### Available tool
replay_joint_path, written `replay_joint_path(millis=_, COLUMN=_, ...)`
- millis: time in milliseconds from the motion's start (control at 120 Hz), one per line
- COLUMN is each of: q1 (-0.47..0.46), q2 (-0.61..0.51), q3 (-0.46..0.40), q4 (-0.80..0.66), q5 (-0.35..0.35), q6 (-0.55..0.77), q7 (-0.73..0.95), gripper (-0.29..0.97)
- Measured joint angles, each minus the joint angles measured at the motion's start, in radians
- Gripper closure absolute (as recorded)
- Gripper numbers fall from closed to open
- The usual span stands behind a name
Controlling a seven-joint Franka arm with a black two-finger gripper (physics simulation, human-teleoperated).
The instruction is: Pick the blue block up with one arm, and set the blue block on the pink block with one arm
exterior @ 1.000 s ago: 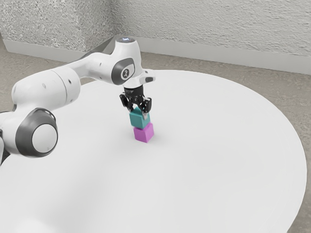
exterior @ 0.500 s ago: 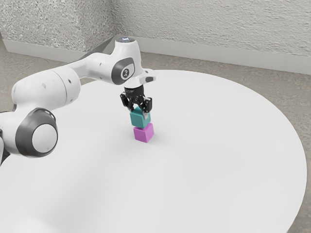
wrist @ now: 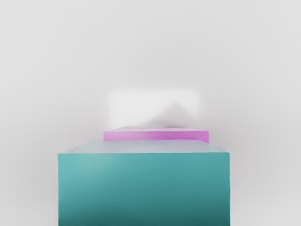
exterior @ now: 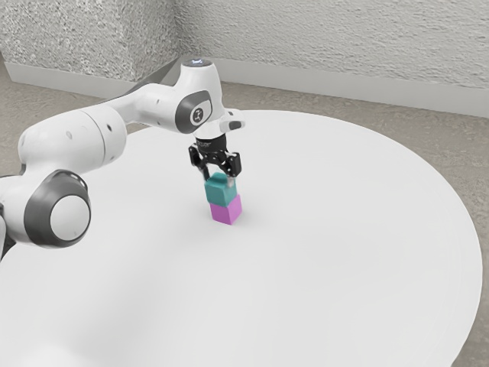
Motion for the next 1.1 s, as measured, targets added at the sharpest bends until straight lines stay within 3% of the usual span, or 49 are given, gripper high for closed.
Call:
replay_joint_path(millis=333, q1=0.002, q2=-0.051, q3=0.000, q4=0.000, q5=0.001, q6=-0.020, q7=0.005, gripper=0.02)
replay_joint_path(millis=492, q1=0.076, q2=-0.443, q3=0.000, q4=-0.076, q5=-0.041, q6=-0.191, q7=0.018, gripper=0.01)
replay_joint_path(millis=617, q1=0.171, q2=-0.584, q3=0.003, q4=-0.100, q5=-0.096, q6=-0.333, q7=0.065, gripper=0.01)
replay_joint_path(millis=808, q1=0.181, q2=-0.615, q3=0.003, q4=-0.103, q5=-0.118, q6=-0.441, q7=0.122, gripper=0.00)
replay_joint_path(millis=1100, q1=0.181, q2=-0.615, q3=0.003, q4=-0.103, q5=-0.123, q6=-0.493, q7=0.181, gripper=0.00)
